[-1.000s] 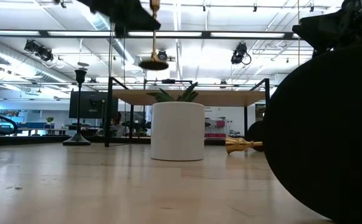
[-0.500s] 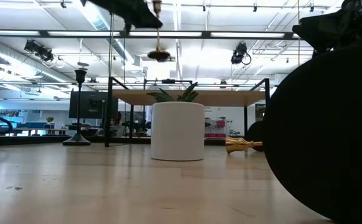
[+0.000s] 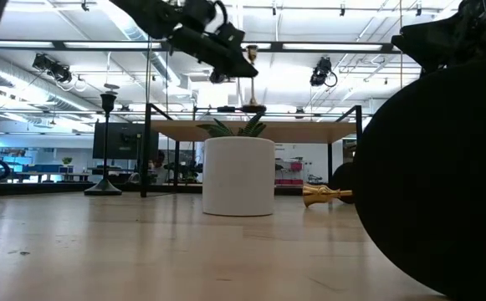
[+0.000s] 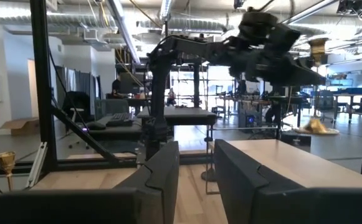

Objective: Pick & Place candle stick holders
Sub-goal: Put the top left gold candle holder on the shelf

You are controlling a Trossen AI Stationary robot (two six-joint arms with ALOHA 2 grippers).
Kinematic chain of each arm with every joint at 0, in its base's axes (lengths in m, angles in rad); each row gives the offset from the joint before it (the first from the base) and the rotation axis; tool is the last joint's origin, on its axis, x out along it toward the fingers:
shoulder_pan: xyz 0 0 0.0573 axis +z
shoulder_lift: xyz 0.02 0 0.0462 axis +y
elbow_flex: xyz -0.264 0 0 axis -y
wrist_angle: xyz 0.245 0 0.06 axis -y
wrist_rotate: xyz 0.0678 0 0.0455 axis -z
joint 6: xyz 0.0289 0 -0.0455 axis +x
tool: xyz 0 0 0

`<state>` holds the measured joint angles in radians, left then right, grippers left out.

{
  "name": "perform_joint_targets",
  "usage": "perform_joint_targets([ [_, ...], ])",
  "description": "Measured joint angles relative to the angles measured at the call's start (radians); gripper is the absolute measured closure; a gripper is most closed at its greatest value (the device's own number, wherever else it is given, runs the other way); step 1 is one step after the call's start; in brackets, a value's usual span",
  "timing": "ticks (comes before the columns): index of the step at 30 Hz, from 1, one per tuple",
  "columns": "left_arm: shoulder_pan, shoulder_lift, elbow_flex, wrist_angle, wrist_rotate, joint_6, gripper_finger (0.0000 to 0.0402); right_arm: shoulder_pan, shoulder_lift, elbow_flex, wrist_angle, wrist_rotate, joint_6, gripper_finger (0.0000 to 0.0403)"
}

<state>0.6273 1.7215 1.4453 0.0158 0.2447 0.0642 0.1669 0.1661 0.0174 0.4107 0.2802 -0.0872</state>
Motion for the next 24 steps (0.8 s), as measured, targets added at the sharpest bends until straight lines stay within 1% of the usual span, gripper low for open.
perform_joint_targets([
  [3,-0.001,0.055,0.036,-0.027,0.005,0.0,0.0386,0.0,0.0,0.0,0.0,0.0,0.0,0.03],
  [5,0.002,0.071,0.036,-0.034,0.005,0.001,0.0386,0.0,0.0,0.0,-0.001,0.0,0.0,0.03],
  [14,0.005,0.072,0.02,-0.047,-0.012,0.008,0.0386,0.0,0.0,0.0,-0.021,0.0,0.001,0.03],
  [18,0.005,0.072,0.02,-0.076,-0.019,0.023,0.0386,0.0,0.0,0.0,-0.026,0.0,0.016,0.03],
  [21,0.013,0.072,0.02,-0.096,-0.044,0.027,0.0386,0.0,0.0,0.0,-0.026,0.0,0.018,0.03],
  [24,0.02,0.079,0.02,-0.102,-0.043,0.026,0.0386,0.0,0.0,0.0,-0.026,0.0,0.019,0.03],
])
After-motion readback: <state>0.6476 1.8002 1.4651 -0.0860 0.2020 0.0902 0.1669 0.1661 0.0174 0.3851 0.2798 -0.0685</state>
